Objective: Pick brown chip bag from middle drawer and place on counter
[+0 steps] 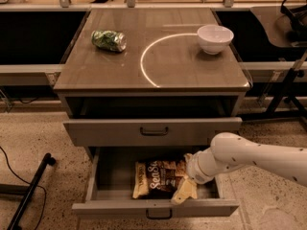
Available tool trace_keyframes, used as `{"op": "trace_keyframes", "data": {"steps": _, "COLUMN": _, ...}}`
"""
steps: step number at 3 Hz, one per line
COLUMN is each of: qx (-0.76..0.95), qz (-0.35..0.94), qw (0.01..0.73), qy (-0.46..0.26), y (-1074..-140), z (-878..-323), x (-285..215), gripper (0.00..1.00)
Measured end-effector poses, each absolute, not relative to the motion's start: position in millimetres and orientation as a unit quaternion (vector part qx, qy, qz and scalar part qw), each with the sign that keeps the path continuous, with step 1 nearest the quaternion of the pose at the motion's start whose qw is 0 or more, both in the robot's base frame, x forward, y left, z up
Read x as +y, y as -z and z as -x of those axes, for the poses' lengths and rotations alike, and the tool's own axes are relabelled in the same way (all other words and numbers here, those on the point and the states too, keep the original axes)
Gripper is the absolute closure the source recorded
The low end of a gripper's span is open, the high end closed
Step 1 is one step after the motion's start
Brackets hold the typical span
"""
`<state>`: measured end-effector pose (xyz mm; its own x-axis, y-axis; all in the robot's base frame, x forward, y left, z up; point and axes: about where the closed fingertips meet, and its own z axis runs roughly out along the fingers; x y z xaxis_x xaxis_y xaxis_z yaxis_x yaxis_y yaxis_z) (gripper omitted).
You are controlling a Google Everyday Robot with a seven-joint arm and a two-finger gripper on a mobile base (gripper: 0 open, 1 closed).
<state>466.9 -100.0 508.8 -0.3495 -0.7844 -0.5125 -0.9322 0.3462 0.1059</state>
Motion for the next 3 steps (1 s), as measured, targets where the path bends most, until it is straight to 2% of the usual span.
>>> {"op": "trace_keyframes", "data": {"steps": 3, "qx": 0.801, "qz": 0.518, "qw": 0.233, "qy": -0.188, "y": -470, "z": -511, "x": -82, "gripper": 0.0}}
